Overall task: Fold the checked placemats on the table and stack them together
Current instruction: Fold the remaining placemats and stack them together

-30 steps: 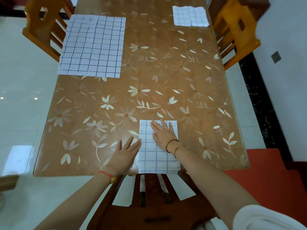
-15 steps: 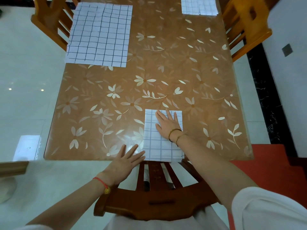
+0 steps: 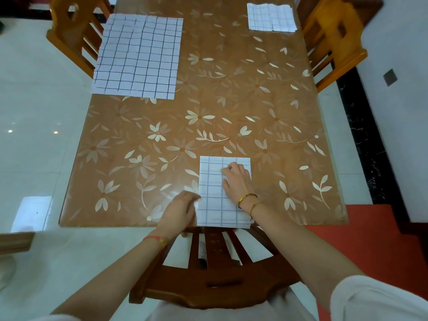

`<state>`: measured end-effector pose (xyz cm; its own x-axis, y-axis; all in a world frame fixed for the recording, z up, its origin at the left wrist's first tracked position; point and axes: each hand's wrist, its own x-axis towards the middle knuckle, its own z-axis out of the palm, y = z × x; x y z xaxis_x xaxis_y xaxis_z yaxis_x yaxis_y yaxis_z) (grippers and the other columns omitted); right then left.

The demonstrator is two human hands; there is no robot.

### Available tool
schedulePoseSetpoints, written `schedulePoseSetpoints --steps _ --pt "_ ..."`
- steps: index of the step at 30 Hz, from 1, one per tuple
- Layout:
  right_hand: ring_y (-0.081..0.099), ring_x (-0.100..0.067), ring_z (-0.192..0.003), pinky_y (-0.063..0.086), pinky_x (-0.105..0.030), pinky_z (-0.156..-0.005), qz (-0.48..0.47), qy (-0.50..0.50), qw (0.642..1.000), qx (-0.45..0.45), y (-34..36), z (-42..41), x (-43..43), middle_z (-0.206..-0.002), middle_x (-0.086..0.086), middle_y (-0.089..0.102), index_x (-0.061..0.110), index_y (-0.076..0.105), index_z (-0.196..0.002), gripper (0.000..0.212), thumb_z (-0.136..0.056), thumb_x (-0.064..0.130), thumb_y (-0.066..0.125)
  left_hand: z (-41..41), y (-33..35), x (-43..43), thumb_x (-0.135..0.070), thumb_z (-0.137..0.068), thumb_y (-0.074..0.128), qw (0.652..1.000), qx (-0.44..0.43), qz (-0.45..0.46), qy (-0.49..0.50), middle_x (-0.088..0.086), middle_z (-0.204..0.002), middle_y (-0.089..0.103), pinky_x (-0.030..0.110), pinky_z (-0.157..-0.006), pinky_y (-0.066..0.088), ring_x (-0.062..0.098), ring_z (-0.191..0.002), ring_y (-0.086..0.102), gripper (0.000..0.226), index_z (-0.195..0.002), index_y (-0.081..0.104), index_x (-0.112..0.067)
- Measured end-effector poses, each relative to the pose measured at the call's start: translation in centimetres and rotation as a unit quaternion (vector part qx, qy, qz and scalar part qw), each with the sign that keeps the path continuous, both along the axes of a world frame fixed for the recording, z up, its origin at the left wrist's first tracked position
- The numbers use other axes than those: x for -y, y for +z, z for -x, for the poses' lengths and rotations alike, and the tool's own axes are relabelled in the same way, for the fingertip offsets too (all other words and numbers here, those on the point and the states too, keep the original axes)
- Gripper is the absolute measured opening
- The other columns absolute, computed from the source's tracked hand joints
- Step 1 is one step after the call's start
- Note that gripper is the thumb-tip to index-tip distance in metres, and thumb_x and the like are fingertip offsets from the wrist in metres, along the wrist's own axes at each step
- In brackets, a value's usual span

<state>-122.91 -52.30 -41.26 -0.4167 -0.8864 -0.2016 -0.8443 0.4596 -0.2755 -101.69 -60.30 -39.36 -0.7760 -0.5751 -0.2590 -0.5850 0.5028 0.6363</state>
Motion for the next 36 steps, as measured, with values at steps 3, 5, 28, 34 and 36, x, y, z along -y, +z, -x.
schedulePoseSetpoints --steps 3,5,28,34,36 --pt "0.047 -0.025 -0.102 0.041 -0.036 -0.087 0.024 -0.043 0.999 0.007 0.1 0.0 -1.7 -0.108 -0.005 0.053 0.014 0.063 -0.108 0.021 -0.093 0.018 0.049 3.1 0.3 0.6 -0.008 -0.093 0.053 0.991 0.017 -0.073 0.110 -0.001 -0.120 0.062 0.023 -0.091 0.044 0.015 -0.108 0.059 0.032 -0.124 0.062 -0.014" --pt "0.047 -0.023 -0.099 0.042 -0.037 -0.086 0.014 -0.058 0.998 0.004 -0.2 0.0 -2.6 -0.102 -0.004 0.054 0.014 0.063 -0.100 0.018 -0.095 0.018 0.047 4.8 0.2 1.0 -0.009 -0.092 0.055 0.981 0.035 -0.111 0.157 0.002 -0.118 0.062 0.024 -0.087 0.043 0.019 -0.108 0.059 0.032 -0.124 0.060 -0.013" --pt "0.056 -0.023 -0.090 0.042 -0.036 -0.088 0.022 -0.095 0.989 0.110 -0.7 1.9 -5.3 -0.095 -0.004 0.062 0.022 0.070 -0.111 0.030 -0.096 0.013 0.046 9.4 -1.0 2.4 -0.007 -0.078 0.071 0.917 0.017 -0.202 0.343 0.007 -0.088 0.068 0.034 -0.077 0.056 0.021 -0.080 0.065 0.023 -0.098 0.060 -0.009" --pt "0.058 -0.021 -0.087 0.048 -0.035 -0.083 0.018 -0.104 0.984 0.146 -1.0 2.4 -5.6 -0.093 -0.003 0.066 0.024 0.071 -0.111 0.032 -0.096 0.013 0.045 9.0 -1.0 2.9 -0.002 -0.079 0.071 0.901 0.019 -0.231 0.366 0.000 -0.074 0.067 0.032 -0.070 0.058 0.022 -0.081 0.069 0.035 -0.108 0.057 -0.016" --pt "0.060 -0.015 -0.082 0.052 -0.033 -0.080 0.029 -0.129 0.974 0.182 -1.4 2.4 -5.8 -0.093 0.002 0.069 0.025 0.072 -0.108 0.032 -0.095 0.013 0.046 8.6 -1.2 3.2 0.002 -0.079 0.070 0.901 0.016 -0.245 0.358 0.001 -0.073 0.069 0.038 -0.081 0.060 0.025 -0.083 0.071 0.025 -0.099 0.065 -0.011"
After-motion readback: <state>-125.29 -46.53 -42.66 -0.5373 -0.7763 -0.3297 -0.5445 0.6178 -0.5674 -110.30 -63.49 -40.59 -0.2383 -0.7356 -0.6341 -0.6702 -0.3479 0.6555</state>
